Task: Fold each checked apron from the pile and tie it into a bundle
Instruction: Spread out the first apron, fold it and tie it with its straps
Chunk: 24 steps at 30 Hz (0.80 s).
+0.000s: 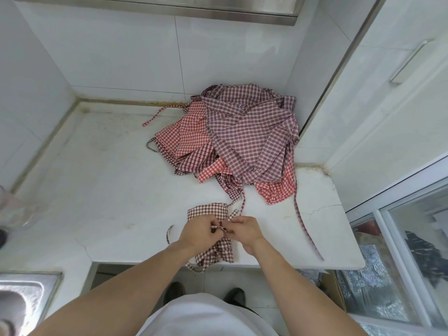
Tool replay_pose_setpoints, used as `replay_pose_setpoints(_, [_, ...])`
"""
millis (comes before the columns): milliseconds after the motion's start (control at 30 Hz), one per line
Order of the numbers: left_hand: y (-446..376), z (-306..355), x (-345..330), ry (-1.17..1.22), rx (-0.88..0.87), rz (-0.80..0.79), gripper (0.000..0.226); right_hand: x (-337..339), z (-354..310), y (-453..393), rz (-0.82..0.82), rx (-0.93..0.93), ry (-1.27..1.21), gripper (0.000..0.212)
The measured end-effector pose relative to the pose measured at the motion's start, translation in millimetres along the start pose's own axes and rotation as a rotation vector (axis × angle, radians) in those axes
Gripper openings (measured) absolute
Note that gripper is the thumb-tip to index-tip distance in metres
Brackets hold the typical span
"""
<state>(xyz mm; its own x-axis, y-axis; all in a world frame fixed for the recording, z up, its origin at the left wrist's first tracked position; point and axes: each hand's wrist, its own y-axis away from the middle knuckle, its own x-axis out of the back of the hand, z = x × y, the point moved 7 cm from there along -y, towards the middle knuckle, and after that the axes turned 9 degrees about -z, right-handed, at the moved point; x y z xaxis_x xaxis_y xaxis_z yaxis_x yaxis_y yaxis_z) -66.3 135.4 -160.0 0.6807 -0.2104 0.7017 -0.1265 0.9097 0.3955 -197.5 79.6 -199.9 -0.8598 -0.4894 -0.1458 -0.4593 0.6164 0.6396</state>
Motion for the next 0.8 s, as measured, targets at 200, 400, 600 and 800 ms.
replay_pose_setpoints(200, [-0.2, 21.1, -1.0, -0.355, -0.162, 0.054, 0.025, 5.7, 2.2, -2.2, 0.103, -0.003, 0.06, 0.018])
replay_pose_setpoints(400, [-6.5, 10.8, -2.8, -0.225, -0.139, -0.024, 0.021, -1.4, -10.8, 0.2, 0.028, 0.08, 0.08, 0.011])
replay_pose_setpoints(600, [-19.5, -2.9, -2.3, 0.189, -0.018, -0.184, 0.015, -12.3, -22.1, 19.3, 0.01, 0.314, 0.417, 0.039])
replay_pose_setpoints(800, [-23.9, -3.3, -3.6, 0.266, 0.055, -0.235, 0.025, -8.3, -18.6, 32.4, 0.327, 0.521, 0.722, 0.015])
